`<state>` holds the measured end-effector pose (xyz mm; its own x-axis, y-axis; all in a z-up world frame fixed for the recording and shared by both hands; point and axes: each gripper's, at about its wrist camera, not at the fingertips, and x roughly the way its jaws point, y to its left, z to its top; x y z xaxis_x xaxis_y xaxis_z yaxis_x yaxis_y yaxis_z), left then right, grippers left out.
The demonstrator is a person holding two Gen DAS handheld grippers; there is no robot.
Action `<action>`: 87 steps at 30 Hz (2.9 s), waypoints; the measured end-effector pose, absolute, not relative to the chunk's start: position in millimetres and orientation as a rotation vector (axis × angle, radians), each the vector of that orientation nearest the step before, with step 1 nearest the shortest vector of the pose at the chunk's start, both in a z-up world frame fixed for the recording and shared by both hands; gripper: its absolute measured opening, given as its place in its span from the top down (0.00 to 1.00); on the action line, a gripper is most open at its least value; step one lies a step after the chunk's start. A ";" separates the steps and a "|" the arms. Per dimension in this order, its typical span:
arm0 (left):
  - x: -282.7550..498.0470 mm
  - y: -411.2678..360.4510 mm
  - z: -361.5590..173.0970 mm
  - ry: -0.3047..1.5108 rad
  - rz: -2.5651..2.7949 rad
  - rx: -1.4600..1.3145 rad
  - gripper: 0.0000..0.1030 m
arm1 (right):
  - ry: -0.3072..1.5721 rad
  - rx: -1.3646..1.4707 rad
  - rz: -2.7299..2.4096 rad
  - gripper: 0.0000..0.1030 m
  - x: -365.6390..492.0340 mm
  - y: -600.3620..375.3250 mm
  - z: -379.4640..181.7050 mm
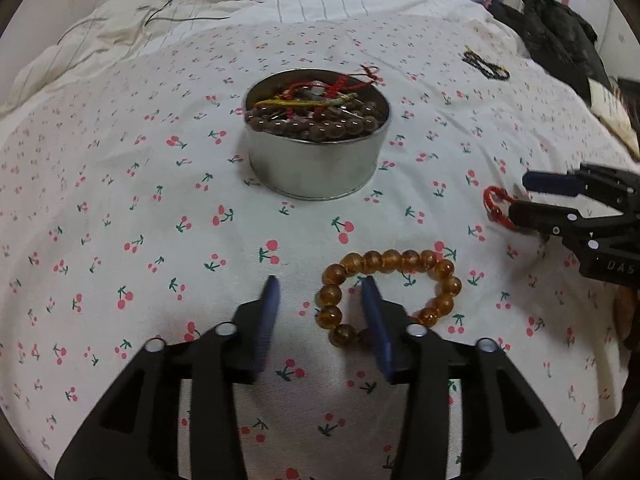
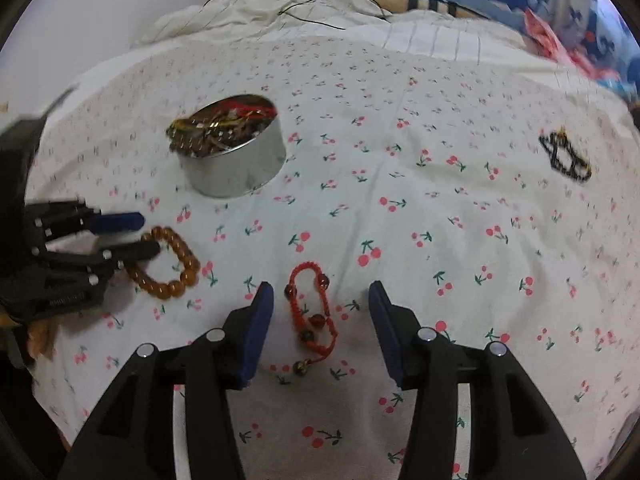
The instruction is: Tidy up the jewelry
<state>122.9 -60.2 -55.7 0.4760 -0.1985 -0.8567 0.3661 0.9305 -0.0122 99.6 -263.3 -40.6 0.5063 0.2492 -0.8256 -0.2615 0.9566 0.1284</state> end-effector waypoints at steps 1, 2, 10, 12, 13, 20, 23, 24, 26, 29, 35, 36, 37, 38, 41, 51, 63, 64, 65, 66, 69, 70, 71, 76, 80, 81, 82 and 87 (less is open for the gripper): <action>124.2 -58.4 -56.4 1.021 -0.345 0.173 0.57 | 1.000 -0.009 0.301 0.53 100.9 -264.5 -42.3; 125.8 -57.5 -57.4 1.027 -0.344 0.163 0.56 | 1.004 -0.013 0.299 0.53 101.8 -264.1 -43.3; 123.0 -69.0 -62.2 1.019 -0.350 0.203 0.46 | 1.037 -0.059 0.295 0.81 103.7 -257.1 -52.5; 120.9 -72.5 -62.2 1.011 -0.368 0.222 0.49 | 1.023 -0.110 0.306 0.90 100.6 -247.4 -51.4; 120.0 -73.7 -62.0 1.010 -0.387 0.224 0.61 | 1.014 -0.114 0.314 0.90 99.3 -244.2 -50.1; 128.9 -60.6 -57.8 0.981 -0.271 0.285 0.88 | 0.899 -0.021 0.430 0.93 93.6 -241.4 -27.0; 137.2 -43.5 -55.4 0.987 -0.218 0.220 0.88 | 0.926 -0.014 0.415 0.93 98.7 -243.5 -31.3; 138.6 -41.1 -55.6 0.997 -0.227 0.201 0.88 | 0.953 -0.004 0.418 0.93 100.7 -245.2 -34.7; 139.7 -39.4 -56.1 1.005 -0.237 0.181 0.85 | 0.977 -0.015 0.399 0.75 101.4 -244.7 -39.0; 137.2 -45.5 -57.3 1.013 -0.278 0.179 0.62 | 0.939 -0.074 0.365 0.43 95.2 -239.8 -34.2; 135.6 -50.9 -58.0 1.015 -0.286 0.176 0.51 | 0.983 -0.076 0.353 0.43 101.7 -241.7 -44.5; 136.9 -49.4 -58.2 1.019 -0.286 0.161 0.51 | 0.997 -0.085 0.360 0.43 102.2 -239.1 -47.8; 136.8 -47.0 -57.6 1.022 -0.288 0.154 0.50 | 1.001 -0.100 0.362 0.43 101.4 -236.5 -49.1; 137.7 -45.9 -58.2 1.025 -0.288 0.149 0.50 | 1.005 -0.119 0.362 0.43 100.6 -233.5 -50.8; 136.8 -46.2 -59.2 1.025 -0.288 0.154 0.50 | 1.017 -0.132 0.363 0.72 99.3 -231.4 -53.3; 132.5 -54.7 -58.5 1.022 -0.337 0.181 0.90 | 0.982 -0.080 0.373 0.92 96.8 -241.2 -43.8; 136.3 -51.6 -60.3 1.040 -0.330 0.164 0.87 | 1.002 -0.081 0.380 0.34 101.1 -233.4 -47.5; 136.3 -52.6 -60.8 1.040 -0.331 0.169 0.86 | 0.995 -0.105 0.383 0.34 99.5 -229.5 -47.5; 136.1 -53.8 -61.5 1.040 -0.331 0.171 0.84 | 0.997 -0.117 0.378 0.34 99.2 -228.0 -48.7; 136.0 -54.9 -62.0 1.040 -0.331 0.174 0.83 | 1.004 -0.126 0.369 0.34 99.9 -227.3 -51.1; 135.1 -57.1 -62.2 1.037 -0.329 0.183 0.81 | 1.020 -0.088 0.366 0.48 103.8 -232.8 -53.8; 135.0 -57.0 -62.3 1.036 -0.329 0.184 0.81 | 1.028 -0.076 0.363 0.61 105.4 -235.0 -54.7; 134.7 -57.2 -62.2 1.034 -0.328 0.185 0.81 | 1.035 -0.069 0.362 0.73 106.8 -235.8 -55.1; 132.1 -57.6 -59.1 1.023 -0.333 0.198 0.89 | 1.029 -0.064 0.368 0.91 104.5 -235.9 -51.3; 129.6 -54.3 -52.7 1.004 -0.332 0.186 0.89 | 0.993 -0.038 0.372 0.92 102.2 -241.2 -42.6; 129.7 -53.3 -51.8 1.004 -0.331 0.184 0.89 | 0.979 -0.024 0.373 0.92 101.3 -243.1 -38.3; 129.8 -52.5 -51.4 1.004 -0.329 0.181 0.89 | 0.975 -0.015 0.372 0.92 101.0 -244.7 -36.8; 134.0 -50.9 -59.3 1.036 -0.329 0.169 0.82 | 0.986 0.001 0.379 0.92 105.0 -240.9 -34.2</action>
